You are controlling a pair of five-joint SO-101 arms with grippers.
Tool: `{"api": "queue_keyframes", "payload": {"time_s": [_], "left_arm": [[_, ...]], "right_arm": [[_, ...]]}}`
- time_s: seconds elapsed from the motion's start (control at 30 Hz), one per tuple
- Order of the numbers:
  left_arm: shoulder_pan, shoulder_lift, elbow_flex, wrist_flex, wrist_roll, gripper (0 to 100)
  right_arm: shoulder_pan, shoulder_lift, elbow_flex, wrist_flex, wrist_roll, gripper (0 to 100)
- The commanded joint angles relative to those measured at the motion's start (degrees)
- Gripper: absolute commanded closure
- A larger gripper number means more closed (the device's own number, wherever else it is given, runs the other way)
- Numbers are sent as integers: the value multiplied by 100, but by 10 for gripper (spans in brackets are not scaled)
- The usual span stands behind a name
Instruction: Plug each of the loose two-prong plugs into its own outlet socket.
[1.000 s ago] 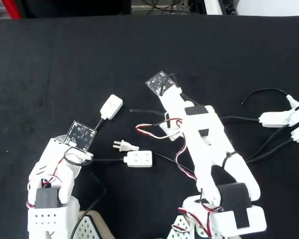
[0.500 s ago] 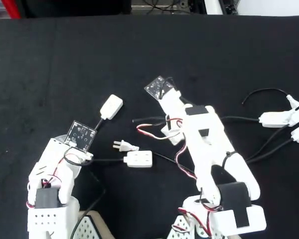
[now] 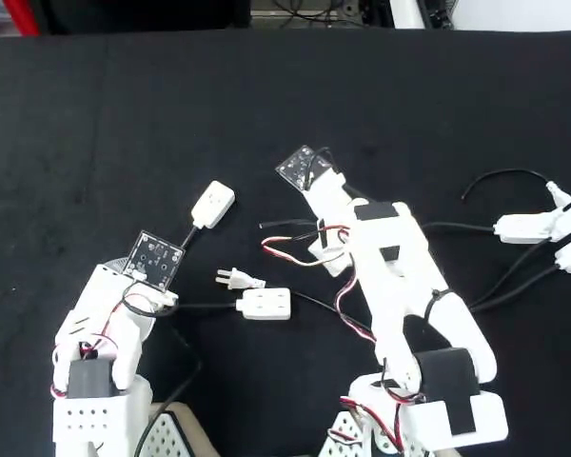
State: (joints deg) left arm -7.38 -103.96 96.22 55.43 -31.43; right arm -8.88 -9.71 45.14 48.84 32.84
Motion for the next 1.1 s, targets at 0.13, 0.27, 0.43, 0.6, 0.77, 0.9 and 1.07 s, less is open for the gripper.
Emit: {"api": "queue_keyframes", "payload": {"time_s": [0.13, 0.27, 0.43, 0.6, 0.77, 0.9, 1.07], "left_arm": [[-40, -18, 110, 18, -26, 830], [-40, -18, 110, -26, -26, 830], [-92, -26, 110, -624, 149, 827], [-31, 158, -479, -818, 607, 826], [585, 1231, -1464, -958, 923, 826], [989, 2963, -2185, -1424, 958, 826], [1068, 5169, -2967, -2163, 932, 826]], "right_arm": [[-26, -22, -330, 281, 18, 986], [141, -22, -875, 897, -9, 986], [369, -22, -1508, 1371, -404, 986], [668, -22, -1789, 1609, -659, 986], [747, 31, -1358, 941, -1020, 986], [738, -171, -778, 246, -1248, 986], [923, -497, -497, -316, -1846, 986]]}}
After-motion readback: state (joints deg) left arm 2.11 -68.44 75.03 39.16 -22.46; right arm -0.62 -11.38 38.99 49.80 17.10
